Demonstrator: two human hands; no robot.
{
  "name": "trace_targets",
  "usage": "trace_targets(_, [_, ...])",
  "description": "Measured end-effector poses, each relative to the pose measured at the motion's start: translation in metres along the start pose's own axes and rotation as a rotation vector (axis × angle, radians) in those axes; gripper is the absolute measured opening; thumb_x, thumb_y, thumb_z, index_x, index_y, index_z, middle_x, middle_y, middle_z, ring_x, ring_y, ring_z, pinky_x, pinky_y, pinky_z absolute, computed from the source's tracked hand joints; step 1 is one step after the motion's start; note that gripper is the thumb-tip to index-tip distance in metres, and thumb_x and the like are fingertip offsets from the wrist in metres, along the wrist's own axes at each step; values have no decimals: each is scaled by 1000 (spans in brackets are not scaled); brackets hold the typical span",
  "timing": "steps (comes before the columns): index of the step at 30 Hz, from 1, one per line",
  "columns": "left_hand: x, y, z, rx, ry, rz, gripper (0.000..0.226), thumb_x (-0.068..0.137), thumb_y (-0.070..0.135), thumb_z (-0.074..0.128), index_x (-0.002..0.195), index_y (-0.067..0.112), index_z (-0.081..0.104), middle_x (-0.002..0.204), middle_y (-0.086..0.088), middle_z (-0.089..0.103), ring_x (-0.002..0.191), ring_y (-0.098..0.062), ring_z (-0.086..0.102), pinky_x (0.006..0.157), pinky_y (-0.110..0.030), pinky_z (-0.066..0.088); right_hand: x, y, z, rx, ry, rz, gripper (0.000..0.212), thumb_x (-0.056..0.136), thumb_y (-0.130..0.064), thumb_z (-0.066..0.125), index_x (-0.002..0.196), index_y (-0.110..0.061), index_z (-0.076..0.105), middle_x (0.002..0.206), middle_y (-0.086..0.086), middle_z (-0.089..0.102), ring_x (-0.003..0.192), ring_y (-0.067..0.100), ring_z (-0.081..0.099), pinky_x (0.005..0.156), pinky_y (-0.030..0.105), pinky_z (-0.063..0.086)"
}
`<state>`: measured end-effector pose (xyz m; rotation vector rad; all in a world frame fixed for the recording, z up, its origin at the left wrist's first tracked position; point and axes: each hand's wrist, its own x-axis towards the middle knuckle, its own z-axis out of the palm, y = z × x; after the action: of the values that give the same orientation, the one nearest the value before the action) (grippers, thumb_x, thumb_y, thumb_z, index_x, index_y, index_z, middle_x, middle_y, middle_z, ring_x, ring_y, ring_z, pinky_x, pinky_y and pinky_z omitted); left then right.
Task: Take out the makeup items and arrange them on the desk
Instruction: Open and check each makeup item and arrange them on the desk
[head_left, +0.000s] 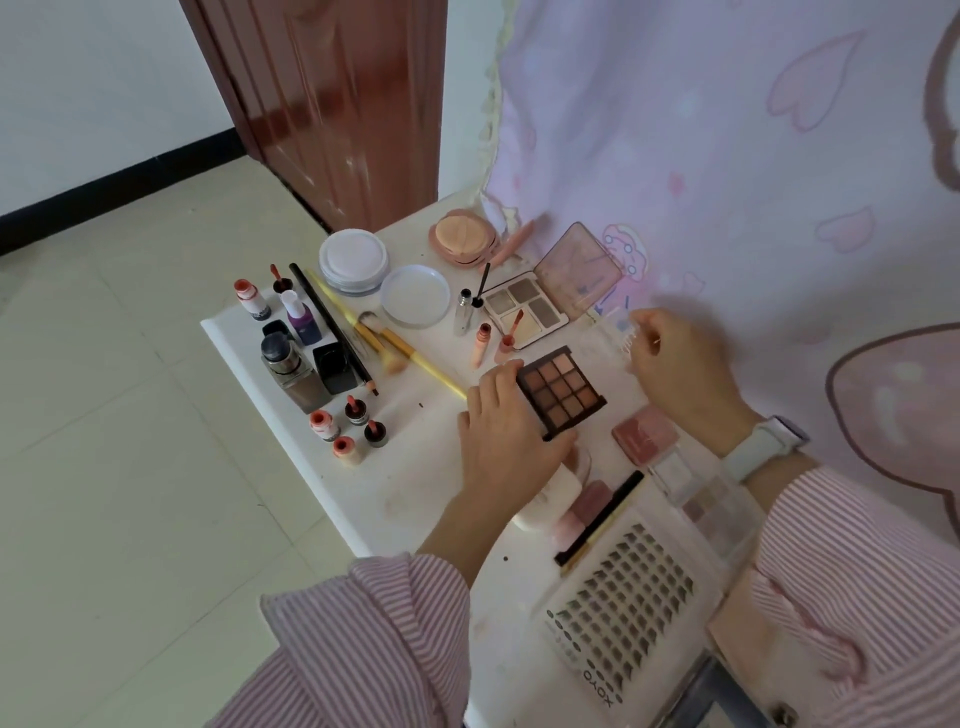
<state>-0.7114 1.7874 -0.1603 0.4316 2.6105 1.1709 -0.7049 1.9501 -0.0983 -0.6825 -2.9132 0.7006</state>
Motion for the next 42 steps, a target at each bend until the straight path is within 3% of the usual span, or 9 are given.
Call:
trace_targets(3, [12,3,11,128,-39,-28,89,76,47,65,144,14,17,141,-4,32,126,-24,28,101,-39,28,11,5,5,-158,71,-60,31,93,-6,41,118,-1,58,104,22,66,94,35,60,75,34,42])
trace_targets(7, [13,3,17,149,-78,-48,89,80,48,59,146,13,11,144,-4,31,129,-24,25,102,-39,25,16,8,11,-218,105,-73,29,94,-8,40,116,-1,58,108,22,63,95,38,59,74,36,45])
trace_targets(14, [13,4,20,209,-202,87,68,87,47,46,142,15,24,143,-2,37,130,-24,22,100,-42,22,27,20,15,-275,104,-27,32,88,1,41,117,-1,52,114,22,60,101,40,56,76,42,47])
trace_targets(20, [19,9,23,264,-269,134,66,87,50,43,141,16,26,146,2,33,129,-23,19,98,-42,21,30,28,14,-334,139,-101,25,86,4,44,111,1,51,105,25,60,89,40,59,65,38,44])
trace_targets(24, [20,10,24,291,-295,142,68,87,51,41,143,16,25,151,3,25,132,-21,16,102,-43,18,17,28,18,-540,117,-245,39,81,6,39,118,6,50,120,23,52,109,37,50,86,41,44])
trace_targets(29, [20,7,25,351,-322,142,68,88,52,38,145,18,22,154,3,18,134,-20,14,103,-43,17,-4,33,22,-710,130,-295,47,76,-3,43,121,5,53,123,21,55,113,35,54,88,42,47])
trace_targets(35, [15,10,10,281,-264,145,52,91,41,42,140,22,35,150,4,28,135,-18,17,104,-40,15,-13,31,21,-574,156,-326,51,70,7,54,120,-1,56,127,22,53,115,37,52,86,44,46])
trace_targets(38, [-2,4,-8,202,-115,156,41,92,33,47,132,22,47,140,6,43,130,-15,29,101,-32,18,-33,29,28,-344,152,-401,47,68,14,58,113,-1,60,115,18,60,106,35,57,83,44,48])
trace_targets(42, [-36,-15,-30,161,16,103,33,90,21,53,123,17,57,128,3,55,122,-16,43,98,-30,27,-59,26,38,-113,-9,-446,29,73,12,63,99,0,66,98,15,65,92,33,62,71,46,53])
